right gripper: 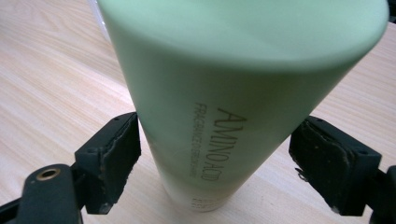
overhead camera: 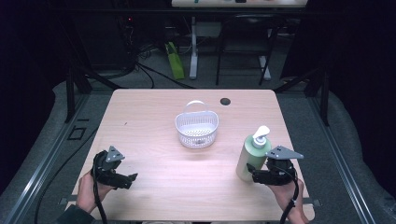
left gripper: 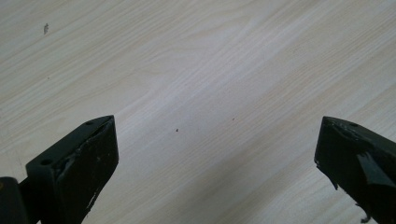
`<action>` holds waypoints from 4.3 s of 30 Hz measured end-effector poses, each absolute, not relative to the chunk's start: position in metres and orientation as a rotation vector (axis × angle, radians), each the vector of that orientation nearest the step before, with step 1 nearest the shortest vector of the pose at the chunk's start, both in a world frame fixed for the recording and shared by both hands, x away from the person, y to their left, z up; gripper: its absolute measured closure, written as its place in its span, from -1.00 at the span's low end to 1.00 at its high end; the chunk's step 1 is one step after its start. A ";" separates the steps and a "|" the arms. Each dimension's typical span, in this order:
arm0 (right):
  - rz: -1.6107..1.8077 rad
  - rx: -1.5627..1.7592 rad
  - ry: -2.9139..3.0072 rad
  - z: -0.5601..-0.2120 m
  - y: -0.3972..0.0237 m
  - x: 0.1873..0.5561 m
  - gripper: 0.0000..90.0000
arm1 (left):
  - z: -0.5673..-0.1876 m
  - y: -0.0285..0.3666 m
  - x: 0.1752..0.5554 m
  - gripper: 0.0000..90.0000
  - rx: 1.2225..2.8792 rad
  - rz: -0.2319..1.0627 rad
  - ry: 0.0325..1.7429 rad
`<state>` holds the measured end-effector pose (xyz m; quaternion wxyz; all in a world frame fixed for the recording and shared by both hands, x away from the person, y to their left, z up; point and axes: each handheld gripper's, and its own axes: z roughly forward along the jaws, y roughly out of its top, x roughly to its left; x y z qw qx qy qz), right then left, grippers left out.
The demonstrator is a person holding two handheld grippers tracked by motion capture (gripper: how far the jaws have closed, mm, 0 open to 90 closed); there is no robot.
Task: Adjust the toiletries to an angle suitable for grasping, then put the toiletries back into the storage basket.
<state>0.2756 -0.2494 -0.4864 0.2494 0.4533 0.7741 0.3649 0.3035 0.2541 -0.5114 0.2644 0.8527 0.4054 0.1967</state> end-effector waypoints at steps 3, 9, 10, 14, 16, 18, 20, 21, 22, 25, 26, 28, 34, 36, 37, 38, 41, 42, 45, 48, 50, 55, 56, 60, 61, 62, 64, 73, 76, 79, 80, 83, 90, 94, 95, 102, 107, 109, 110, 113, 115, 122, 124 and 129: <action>0.973 1.242 2.095 -0.487 -0.245 0.278 -0.63 | -0.511 0.255 0.304 -1.00 2.303 0.535 1.098; 0.951 1.262 2.070 -0.487 -0.237 0.283 -0.49 | -0.511 0.255 0.304 -1.00 2.297 0.530 1.101; 0.951 1.261 2.065 -0.487 -0.237 0.284 -0.42 | -0.511 0.255 0.304 -1.00 2.299 0.533 1.100; 0.965 1.264 2.053 -0.488 -0.237 0.288 -0.41 | -0.511 0.255 0.303 -1.00 2.295 0.536 1.097; 0.968 1.266 2.054 -0.489 -0.237 0.289 -0.44 | -0.511 0.255 0.303 -1.00 2.293 0.532 1.101; 0.969 1.262 2.053 -0.488 -0.237 0.289 -0.45 | -0.511 0.255 0.303 -1.00 2.291 0.535 1.098; 0.972 1.257 2.049 -0.488 -0.237 0.289 -0.50 | -0.511 0.255 0.303 -1.00 2.289 0.534 1.100; 0.977 1.255 2.050 -0.487 -0.237 0.289 -0.55 | -0.511 0.255 0.303 -1.00 2.293 0.529 1.100; 0.974 1.246 2.049 -0.487 -0.237 0.289 -0.58 | -0.511 0.255 0.303 -1.00 2.292 0.529 1.101; 0.986 1.233 2.063 -0.486 -0.237 0.289 -0.64 | -0.511 0.255 0.303 -1.00 2.291 0.531 1.098; 0.999 1.223 2.068 -0.485 -0.238 0.289 -0.65 | -0.511 0.255 0.303 -1.00 2.293 0.531 1.097; 0.999 1.220 2.083 -0.484 -0.239 0.292 -0.69 | -0.511 0.255 0.303 -1.00 2.301 0.529 1.097; 1.021 1.230 2.093 -0.482 -0.241 0.303 -0.73 | -0.512 0.254 0.304 -1.00 2.306 0.530 1.092; 1.026 1.219 2.091 -0.482 -0.238 0.305 -0.65 | -0.512 0.254 0.304 -1.00 2.299 0.531 1.097; 1.026 1.219 2.091 -0.482 -0.238 0.305 -0.65 | -0.512 0.254 0.304 -1.00 2.299 0.531 1.097; 1.018 1.217 2.087 -0.482 -0.236 0.306 -0.66 | -0.513 0.255 0.304 -1.00 2.298 0.529 1.098; 1.009 1.240 2.077 -0.483 -0.233 0.309 -0.67 | -0.513 0.255 0.304 -1.00 2.300 0.529 1.097; 1.009 1.248 2.071 -0.483 -0.232 0.309 -0.67 | -0.513 0.254 0.304 -1.00 2.298 0.529 1.098; 1.004 1.258 2.050 -0.484 -0.229 0.311 -0.67 | -0.513 0.254 0.304 -1.00 2.302 0.528 1.097; 0.997 1.281 2.027 -0.485 -0.224 0.315 -0.66 | -0.513 0.254 0.304 -1.00 2.302 0.528 1.097; 0.993 1.280 2.027 -0.485 -0.223 0.317 -0.66 | -0.513 0.254 0.304 -1.00 2.303 0.528 1.096; 0.991 1.293 2.014 -0.485 -0.218 0.325 -0.67 | -0.513 0.252 0.305 -1.00 2.315 0.524 1.085; 0.992 1.296 2.014 -0.485 -0.217 0.327 -0.66 | -0.513 0.252 0.305 -1.00 2.314 0.524 1.083; 0.993 1.311 2.053 -0.485 -0.218 0.333 -0.68 | -0.513 0.252 0.305 -1.00 2.309 0.533 1.080; 0.993 1.311 2.053 -0.485 -0.218 0.333 -0.68 | -0.513 0.252 0.305 -1.00 2.307 0.532 1.080; 1.010 1.316 2.087 -0.485 -0.221 0.333 -0.73 | -0.513 0.253 0.305 -1.00 2.309 0.529 1.073; 1.008 1.314 2.118 -0.484 -0.222 0.333 -0.77 | -0.512 0.252 0.304 -1.00 2.308 0.521 1.069; 1.039 1.280 2.155 -0.471 -0.234 0.325 -0.96 | -0.512 0.253 0.304 -1.00 2.307 0.525 1.063; 1.054 1.283 2.152 -0.467 -0.239 0.324 -0.99 | -0.512 0.252 0.304 -1.00 2.311 0.524 1.064; 1.077 1.274 2.140 -0.461 -0.242 0.323 -1.00 | -0.513 0.252 0.304 -1.00 2.315 0.526 1.066; 1.084 1.266 2.140 -0.460 -0.242 0.324 -1.00 | -0.513 0.252 0.304 -1.00 2.316 0.525 1.067; 1.087 1.259 2.132 -0.458 -0.242 0.323 -0.99 | -0.513 0.252 0.305 -1.00 2.312 0.516 1.072; 1.095 1.238 2.129 -0.454 -0.240 0.322 -0.96 | -0.514 0.253 0.305 -1.00 2.310 0.512 1.070; 1.099 1.227 2.124 -0.451 -0.240 0.321 -0.96 | -0.514 0.252 0.304 -1.00 2.320 0.511 1.058; 1.104 1.226 2.120 -0.450 -0.241 0.321 -0.96 | -0.514 0.251 0.304 -1.00 2.313 0.513 1.061; 1.143 1.198 2.100 -0.442 -0.241 0.321 -1.00 | -0.515 0.251 0.304 -1.00 2.315 0.508 1.052; 1.164 1.176 2.098 -0.437 -0.238 0.322 -1.00 | -0.515 0.248 0.304 -1.00 2.313 0.504 1.046; 1.173 1.168 2.092 -0.434 -0.238 0.322 -1.00 | -0.515 0.248 0.304 -1.00 2.317 0.511 1.042; 1.175 1.170 2.087 -0.433 -0.237 0.322 -1.00 | -0.515 0.247 0.304 -1.00 2.319 0.512 1.042; 1.198 1.151 2.074 -0.428 -0.236 0.323 -1.00 | -0.515 0.247 0.304 -1.00 2.320 0.508 1.039; 1.208 1.141 2.071 -0.425 -0.235 0.324 -1.00 | -0.515 0.247 0.304 -1.00 2.317 0.511 1.040; 1.225 1.123 2.047 -0.420 -0.229 0.332 -0.99 | -0.515 0.248 0.304 -1.00 2.309 0.506 1.042; 1.234 1.123 2.028 -0.418 -0.228 0.336 -0.96 | -0.516 0.248 0.304 -1.00 2.313 0.504 1.038; 1.233 1.126 2.016 -0.415 -0.226 0.341 -0.97 | -0.517 0.247 0.304 -1.00 2.321 0.491 1.036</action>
